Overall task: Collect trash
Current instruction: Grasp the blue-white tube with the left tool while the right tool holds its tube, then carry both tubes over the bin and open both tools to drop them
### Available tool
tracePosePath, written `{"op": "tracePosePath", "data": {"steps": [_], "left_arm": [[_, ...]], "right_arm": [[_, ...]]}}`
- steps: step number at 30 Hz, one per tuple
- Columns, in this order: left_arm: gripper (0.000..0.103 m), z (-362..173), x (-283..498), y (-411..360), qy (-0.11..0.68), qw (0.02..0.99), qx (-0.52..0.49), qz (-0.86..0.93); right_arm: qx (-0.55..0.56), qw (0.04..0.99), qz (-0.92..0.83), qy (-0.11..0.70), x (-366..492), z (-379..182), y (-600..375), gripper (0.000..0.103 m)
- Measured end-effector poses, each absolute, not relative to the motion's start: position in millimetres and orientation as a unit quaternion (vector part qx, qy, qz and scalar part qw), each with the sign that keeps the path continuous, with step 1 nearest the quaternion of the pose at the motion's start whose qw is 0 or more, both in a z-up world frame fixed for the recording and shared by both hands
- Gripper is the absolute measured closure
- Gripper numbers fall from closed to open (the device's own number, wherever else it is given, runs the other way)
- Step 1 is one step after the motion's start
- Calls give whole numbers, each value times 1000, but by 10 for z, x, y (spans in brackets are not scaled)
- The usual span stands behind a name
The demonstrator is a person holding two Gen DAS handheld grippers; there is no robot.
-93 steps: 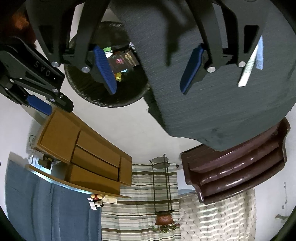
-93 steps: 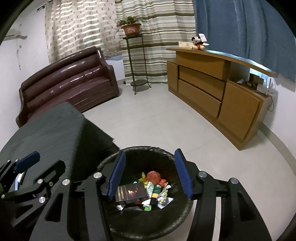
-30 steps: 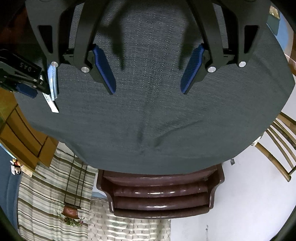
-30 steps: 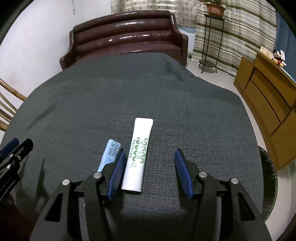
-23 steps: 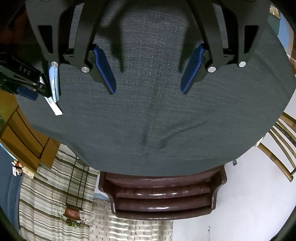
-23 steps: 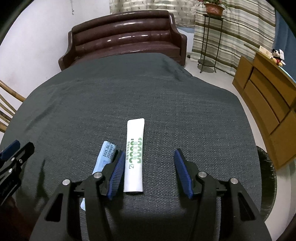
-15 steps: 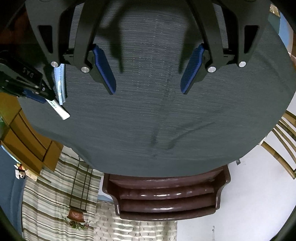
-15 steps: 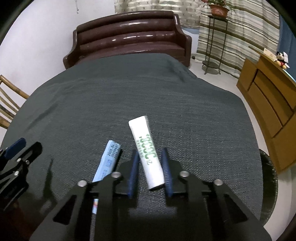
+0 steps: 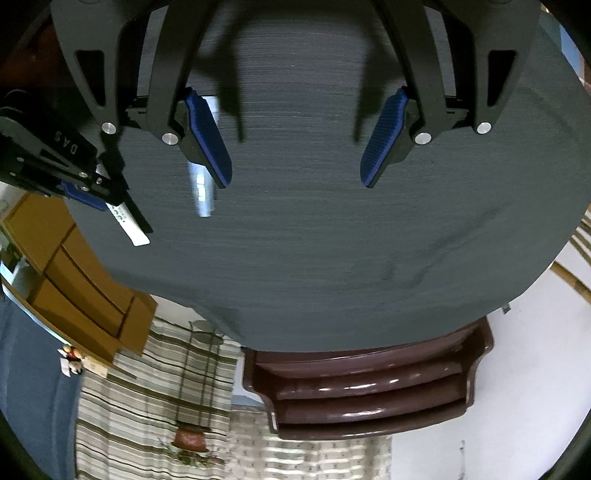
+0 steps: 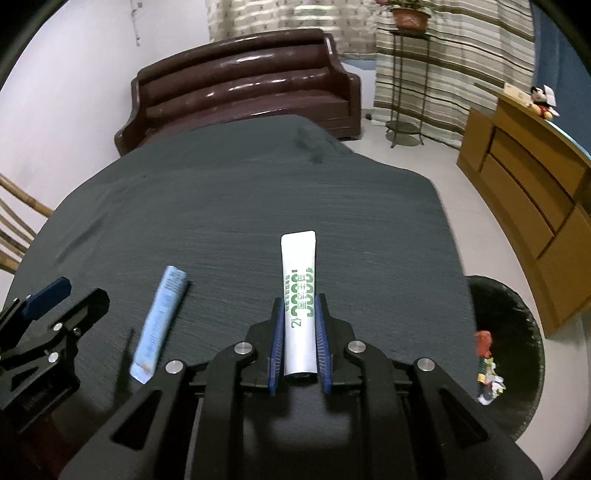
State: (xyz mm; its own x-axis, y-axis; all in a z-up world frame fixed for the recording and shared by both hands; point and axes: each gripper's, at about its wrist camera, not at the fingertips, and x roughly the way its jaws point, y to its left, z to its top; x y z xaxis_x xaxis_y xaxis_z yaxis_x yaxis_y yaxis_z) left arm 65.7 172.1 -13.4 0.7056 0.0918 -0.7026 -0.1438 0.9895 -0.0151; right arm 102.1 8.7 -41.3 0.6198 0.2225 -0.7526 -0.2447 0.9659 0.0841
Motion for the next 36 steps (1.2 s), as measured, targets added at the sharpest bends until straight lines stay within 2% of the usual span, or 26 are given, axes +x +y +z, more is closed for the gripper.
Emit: {"op": "tracePosePath", "data": {"steps": [15, 17, 22, 27, 32, 34, 36], "left_arm": [[33, -305, 872, 1257, 404, 914, -4, 40], [37, -322, 910, 1239, 411, 911, -2, 40], [55, -377, 951, 1239, 430, 902, -10, 30], [62, -397, 923, 1238, 430, 903, -11, 19], [76, -401, 891, 1185, 426, 905, -4, 5], [85, -402, 885, 1166, 425, 905, -5, -7], [86, -404, 889, 1156, 424, 906, -4, -8]], "right_arm": [[15, 904, 113, 412, 983, -442, -338, 86], [18, 904, 114, 412, 988, -452, -353, 86], [21, 904, 117, 411, 992, -450, -403, 86], [19, 905, 117, 409, 985, -465, -422, 86], [15, 906, 114, 408, 964, -473, -406, 86], [14, 906, 114, 408, 958, -475, -401, 86], [13, 905, 114, 409, 955, -472, -389, 86]]}}
